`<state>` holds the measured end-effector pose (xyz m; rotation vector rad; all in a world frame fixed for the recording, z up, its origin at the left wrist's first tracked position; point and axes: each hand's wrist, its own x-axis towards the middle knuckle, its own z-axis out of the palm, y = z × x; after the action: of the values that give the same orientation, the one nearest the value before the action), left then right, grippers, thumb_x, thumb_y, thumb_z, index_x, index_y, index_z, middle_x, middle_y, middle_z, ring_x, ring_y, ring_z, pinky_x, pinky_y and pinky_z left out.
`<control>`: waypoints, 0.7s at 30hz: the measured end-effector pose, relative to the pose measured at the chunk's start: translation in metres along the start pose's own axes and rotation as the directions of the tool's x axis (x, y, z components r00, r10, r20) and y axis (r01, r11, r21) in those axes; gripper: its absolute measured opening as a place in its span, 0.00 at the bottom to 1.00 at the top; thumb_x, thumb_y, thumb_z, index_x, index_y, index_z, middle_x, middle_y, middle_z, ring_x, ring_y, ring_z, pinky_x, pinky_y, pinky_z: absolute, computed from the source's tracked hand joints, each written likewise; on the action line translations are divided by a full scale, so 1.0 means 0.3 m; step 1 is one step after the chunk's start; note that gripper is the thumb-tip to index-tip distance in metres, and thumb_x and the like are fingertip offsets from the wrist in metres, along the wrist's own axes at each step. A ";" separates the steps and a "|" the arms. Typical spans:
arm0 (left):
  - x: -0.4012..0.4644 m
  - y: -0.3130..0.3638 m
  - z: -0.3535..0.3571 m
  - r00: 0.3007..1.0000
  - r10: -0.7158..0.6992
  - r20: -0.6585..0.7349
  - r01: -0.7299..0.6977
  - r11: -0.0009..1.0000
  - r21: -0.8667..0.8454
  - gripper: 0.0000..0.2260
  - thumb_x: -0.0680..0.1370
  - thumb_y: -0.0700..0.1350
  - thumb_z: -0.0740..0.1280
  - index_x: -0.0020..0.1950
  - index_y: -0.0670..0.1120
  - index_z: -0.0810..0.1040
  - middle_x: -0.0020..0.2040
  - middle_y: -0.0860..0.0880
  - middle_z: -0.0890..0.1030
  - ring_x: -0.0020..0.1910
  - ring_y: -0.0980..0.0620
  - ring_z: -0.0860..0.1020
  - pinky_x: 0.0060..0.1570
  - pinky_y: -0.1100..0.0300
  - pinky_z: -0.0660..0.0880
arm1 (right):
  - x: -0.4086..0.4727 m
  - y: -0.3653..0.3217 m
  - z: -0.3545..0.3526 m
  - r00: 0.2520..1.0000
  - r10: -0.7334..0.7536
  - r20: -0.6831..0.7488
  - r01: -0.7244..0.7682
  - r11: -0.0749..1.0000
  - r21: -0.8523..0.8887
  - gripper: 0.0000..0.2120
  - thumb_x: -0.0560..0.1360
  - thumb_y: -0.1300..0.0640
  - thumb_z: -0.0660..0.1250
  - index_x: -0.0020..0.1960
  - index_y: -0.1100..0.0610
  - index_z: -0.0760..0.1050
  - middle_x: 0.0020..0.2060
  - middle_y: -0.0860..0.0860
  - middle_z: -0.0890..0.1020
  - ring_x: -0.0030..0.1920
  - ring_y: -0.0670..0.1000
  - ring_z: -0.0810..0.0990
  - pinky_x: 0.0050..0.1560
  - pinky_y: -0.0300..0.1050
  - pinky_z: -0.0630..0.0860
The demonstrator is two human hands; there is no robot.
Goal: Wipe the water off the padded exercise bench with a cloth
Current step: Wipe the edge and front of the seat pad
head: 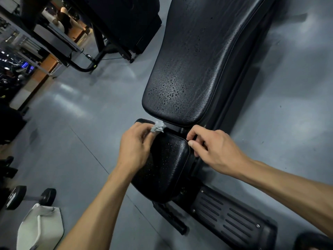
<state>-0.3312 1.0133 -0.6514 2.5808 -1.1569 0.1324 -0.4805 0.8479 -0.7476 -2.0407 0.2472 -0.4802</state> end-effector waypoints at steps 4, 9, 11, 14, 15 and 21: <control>-0.030 0.065 0.035 0.998 -0.042 -0.048 0.040 0.999 -0.027 0.03 0.80 0.44 0.71 0.51 0.51 0.83 0.42 0.58 0.76 0.41 0.64 0.74 0.44 0.68 0.69 | -0.002 0.002 -0.001 1.000 0.001 -0.002 -0.001 1.000 0.018 0.02 0.80 0.52 0.66 0.50 0.47 0.73 0.32 0.41 0.82 0.33 0.44 0.77 0.41 0.47 0.76; -0.048 0.077 0.019 0.986 0.154 0.061 -0.155 0.988 0.014 0.06 0.79 0.42 0.72 0.55 0.50 0.85 0.47 0.57 0.78 0.43 0.63 0.75 0.46 0.73 0.68 | -0.003 0.000 -0.005 1.000 0.003 0.009 -0.003 0.999 0.036 0.02 0.80 0.53 0.66 0.50 0.48 0.74 0.32 0.40 0.82 0.33 0.43 0.77 0.39 0.43 0.73; -0.005 0.042 0.029 0.999 0.045 -0.012 -0.045 0.998 0.044 0.05 0.80 0.43 0.71 0.54 0.50 0.85 0.48 0.54 0.79 0.45 0.56 0.77 0.47 0.62 0.72 | -0.005 -0.001 -0.006 1.000 0.004 0.010 -0.004 0.998 0.055 0.02 0.80 0.54 0.67 0.50 0.48 0.74 0.32 0.41 0.82 0.33 0.43 0.78 0.39 0.41 0.72; -0.019 0.096 0.056 0.999 0.026 -0.040 -0.025 1.000 0.014 0.05 0.80 0.43 0.71 0.54 0.51 0.84 0.48 0.55 0.78 0.47 0.56 0.77 0.48 0.64 0.70 | -0.003 -0.001 -0.008 1.000 0.009 0.018 -0.010 0.998 0.069 0.02 0.80 0.54 0.67 0.50 0.48 0.74 0.32 0.41 0.82 0.33 0.43 0.78 0.38 0.40 0.71; -0.045 0.132 0.056 0.996 0.086 -0.005 -0.086 0.996 0.006 0.06 0.80 0.42 0.71 0.54 0.51 0.84 0.48 0.55 0.78 0.46 0.58 0.75 0.47 0.68 0.68 | 0.000 0.000 -0.009 1.000 0.011 0.023 -0.012 0.997 0.070 0.03 0.79 0.55 0.67 0.49 0.49 0.74 0.32 0.41 0.82 0.33 0.43 0.77 0.38 0.40 0.71; -0.034 0.087 0.038 0.988 0.152 0.014 -0.152 0.988 0.017 0.06 0.80 0.42 0.72 0.55 0.49 0.85 0.48 0.54 0.79 0.44 0.58 0.76 0.46 0.70 0.69 | 0.006 0.007 -0.026 0.990 0.076 0.116 -0.099 0.972 0.214 0.07 0.80 0.60 0.66 0.52 0.48 0.76 0.32 0.44 0.84 0.30 0.47 0.79 0.38 0.42 0.76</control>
<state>-0.3578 1.0006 -0.6580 2.5106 -1.3625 0.1612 -0.4823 0.8400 -0.7456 -1.8248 0.2090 -0.3269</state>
